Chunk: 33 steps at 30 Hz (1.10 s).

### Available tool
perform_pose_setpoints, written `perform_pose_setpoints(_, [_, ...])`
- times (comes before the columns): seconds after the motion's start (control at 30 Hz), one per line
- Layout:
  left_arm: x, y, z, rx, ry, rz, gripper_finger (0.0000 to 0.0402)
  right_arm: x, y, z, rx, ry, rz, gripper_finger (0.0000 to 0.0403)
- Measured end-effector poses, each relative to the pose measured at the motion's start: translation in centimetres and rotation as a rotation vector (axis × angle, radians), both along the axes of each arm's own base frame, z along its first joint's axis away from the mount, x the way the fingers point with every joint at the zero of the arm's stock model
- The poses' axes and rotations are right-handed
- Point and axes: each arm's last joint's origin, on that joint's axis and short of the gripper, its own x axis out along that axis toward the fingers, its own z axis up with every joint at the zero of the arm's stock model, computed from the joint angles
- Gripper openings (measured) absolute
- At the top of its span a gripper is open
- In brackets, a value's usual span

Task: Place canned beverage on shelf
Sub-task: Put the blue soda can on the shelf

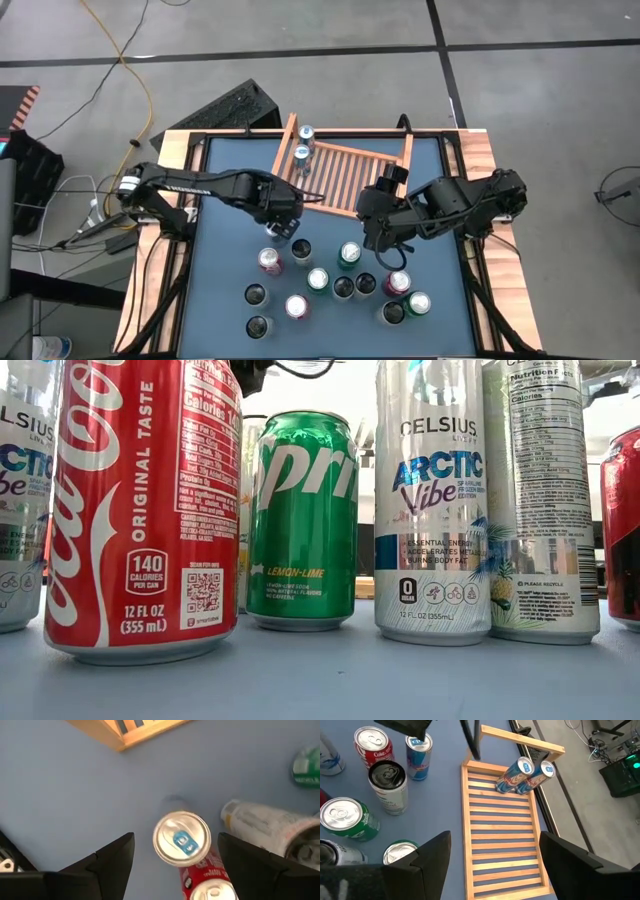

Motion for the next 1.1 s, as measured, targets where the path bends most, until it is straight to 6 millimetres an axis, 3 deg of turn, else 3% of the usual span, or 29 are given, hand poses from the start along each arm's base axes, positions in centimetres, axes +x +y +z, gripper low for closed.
perform_pose_setpoints(0.17, [0.8,-0.1,-1.2,-0.014,0.052,-0.030,0.0273,0.0,0.0,0.0,0.001,0.000,0.000,0.0291])
perform_pose_setpoints(0.57, [0.9,-0.6,-1.5,-0.025,0.062,-0.036,0.0273,-0.1,0.3,0.0,0.002,0.001,0.010,0.0291])
perform_pose_setpoints(1.1, [2.2,-1.1,-3.5,-0.046,0.124,-0.096,0.0273,-0.2,0.6,0.0,0.002,0.000,0.020,0.0291])
